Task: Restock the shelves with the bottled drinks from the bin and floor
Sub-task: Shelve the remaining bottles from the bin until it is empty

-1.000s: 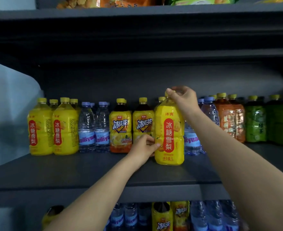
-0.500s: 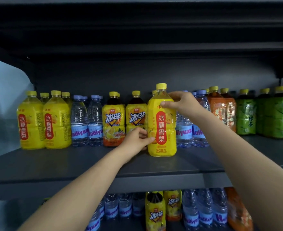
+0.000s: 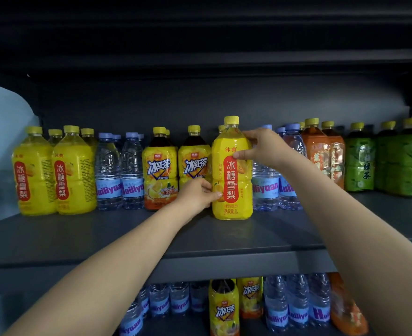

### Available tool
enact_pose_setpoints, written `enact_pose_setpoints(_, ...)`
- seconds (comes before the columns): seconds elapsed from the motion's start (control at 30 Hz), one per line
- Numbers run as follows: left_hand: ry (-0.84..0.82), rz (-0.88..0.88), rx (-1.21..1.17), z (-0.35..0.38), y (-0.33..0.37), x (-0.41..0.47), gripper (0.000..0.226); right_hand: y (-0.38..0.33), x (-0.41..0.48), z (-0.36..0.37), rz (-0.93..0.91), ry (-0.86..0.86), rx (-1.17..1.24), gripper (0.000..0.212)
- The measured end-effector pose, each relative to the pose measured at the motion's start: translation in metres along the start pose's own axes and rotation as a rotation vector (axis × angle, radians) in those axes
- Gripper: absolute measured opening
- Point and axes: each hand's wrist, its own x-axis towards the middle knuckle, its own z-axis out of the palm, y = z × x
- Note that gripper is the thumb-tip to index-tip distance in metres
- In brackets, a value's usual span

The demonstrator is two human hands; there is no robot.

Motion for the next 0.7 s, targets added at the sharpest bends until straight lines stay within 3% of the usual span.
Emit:
enact_pose_setpoints(0.4,0.135,0.008,0.249,0.022,-0.009,0.04,0.041,0.018,0.026,0.019,0.067,0.1,-0.453,0.06)
enact_pose_setpoints(0.7,0.208,0.005,0.371,0.027,-0.01,0.048,0.036,0.029,0.038,0.026,-0.005,0.155,-0.785,0.061)
